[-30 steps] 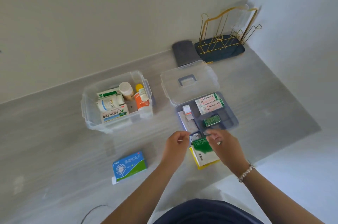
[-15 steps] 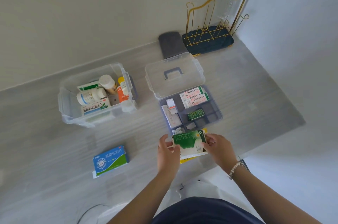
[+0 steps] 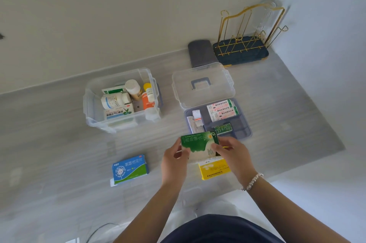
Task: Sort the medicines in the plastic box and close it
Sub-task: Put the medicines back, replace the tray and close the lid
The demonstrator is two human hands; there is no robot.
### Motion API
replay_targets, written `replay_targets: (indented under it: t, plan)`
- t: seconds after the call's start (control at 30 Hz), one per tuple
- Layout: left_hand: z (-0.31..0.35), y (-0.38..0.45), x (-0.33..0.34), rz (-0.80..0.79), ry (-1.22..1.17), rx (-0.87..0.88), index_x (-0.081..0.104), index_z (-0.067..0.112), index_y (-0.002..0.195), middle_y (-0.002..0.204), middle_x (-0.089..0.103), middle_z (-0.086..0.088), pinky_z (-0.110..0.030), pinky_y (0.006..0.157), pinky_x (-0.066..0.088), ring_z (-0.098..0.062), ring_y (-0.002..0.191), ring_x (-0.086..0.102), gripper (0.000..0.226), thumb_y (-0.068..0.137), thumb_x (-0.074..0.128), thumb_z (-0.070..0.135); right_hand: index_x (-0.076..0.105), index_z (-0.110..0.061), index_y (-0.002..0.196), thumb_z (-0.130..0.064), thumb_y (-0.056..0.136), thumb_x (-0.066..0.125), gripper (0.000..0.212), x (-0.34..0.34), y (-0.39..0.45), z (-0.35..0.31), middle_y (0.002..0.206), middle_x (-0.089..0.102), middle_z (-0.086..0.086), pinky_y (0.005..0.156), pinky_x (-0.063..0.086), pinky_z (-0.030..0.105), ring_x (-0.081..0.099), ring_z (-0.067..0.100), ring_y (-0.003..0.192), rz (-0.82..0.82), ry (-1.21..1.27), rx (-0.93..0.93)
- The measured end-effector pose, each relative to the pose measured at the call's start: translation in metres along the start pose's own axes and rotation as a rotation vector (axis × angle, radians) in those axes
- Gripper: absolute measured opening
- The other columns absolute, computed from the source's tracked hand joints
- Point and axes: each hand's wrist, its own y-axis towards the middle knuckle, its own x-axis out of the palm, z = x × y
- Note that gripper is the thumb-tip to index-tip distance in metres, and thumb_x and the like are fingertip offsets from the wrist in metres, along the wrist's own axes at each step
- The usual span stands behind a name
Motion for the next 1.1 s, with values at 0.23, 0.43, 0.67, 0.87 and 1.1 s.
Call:
replay_targets:
  t: [0.23,0.43,0.67,0.87,1.1]
  plan:
    - [0.026,0.008,-0.06,0.165,0.04,0.114,0.04,0.029,0.14,0.111,0.062,-0.001,-0.012,0.055,0.046,-0.01,0.087,0.06,0.05,0.091,0.054,0.028,0.065,-0.014,0.103,-0.026,0.077,0.071,0.03,0.036,-0.008,-0.068,0.09,0.074,0.004,0.082,0.056,0.042,0.069,0.02,0.087,-0.049,0.146,-0.135]
    - [0.049,0.022,-0.116,0.322,0.037,0.229,0.047,0.02,0.137,0.113,0.045,-0.003,-0.01,0.072,0.045,-0.012,0.095,0.054,0.05,0.089,0.059,0.018,0.07,-0.018,0.092,-0.025,0.077,0.071,0.016,0.085,-0.004,-0.119,0.089,0.073,0.004,0.08,0.056,0.046,0.068,0.019,0.085,-0.072,0.123,-0.232]
    - [0.076,0.083,-0.188,0.315,0.213,0.252,0.044,0.021,0.139,0.113,0.05,-0.005,-0.016,0.067,0.043,-0.008,0.081,0.055,0.053,0.088,0.059,0.025,0.067,-0.009,0.095,-0.023,0.076,0.072,0.024,0.143,0.029,-0.181,0.093,0.072,0.009,0.079,0.056,0.042,0.066,0.02,0.078,-0.076,0.07,-0.31]
    - [0.085,0.129,-0.209,0.225,0.363,0.175,0.046,0.017,0.136,0.123,0.053,-0.01,-0.028,0.074,0.048,-0.018,0.091,0.058,0.053,0.086,0.061,0.023,0.06,-0.008,0.106,-0.026,0.077,0.071,0.036,0.172,0.067,-0.199,0.098,0.07,0.006,0.077,0.054,0.034,0.066,0.022,0.087,-0.132,-0.119,-0.272]
    - [0.079,0.156,-0.211,0.041,0.635,0.05,0.055,0.008,0.116,0.089,0.059,-0.002,-0.022,0.054,0.04,-0.018,0.074,0.055,0.038,0.083,0.065,0.025,0.055,-0.004,0.114,-0.028,0.081,0.065,0.041,0.182,0.095,-0.203,0.098,0.07,0.017,0.077,0.058,0.038,0.066,0.024,0.069,-0.337,-0.483,-0.236]
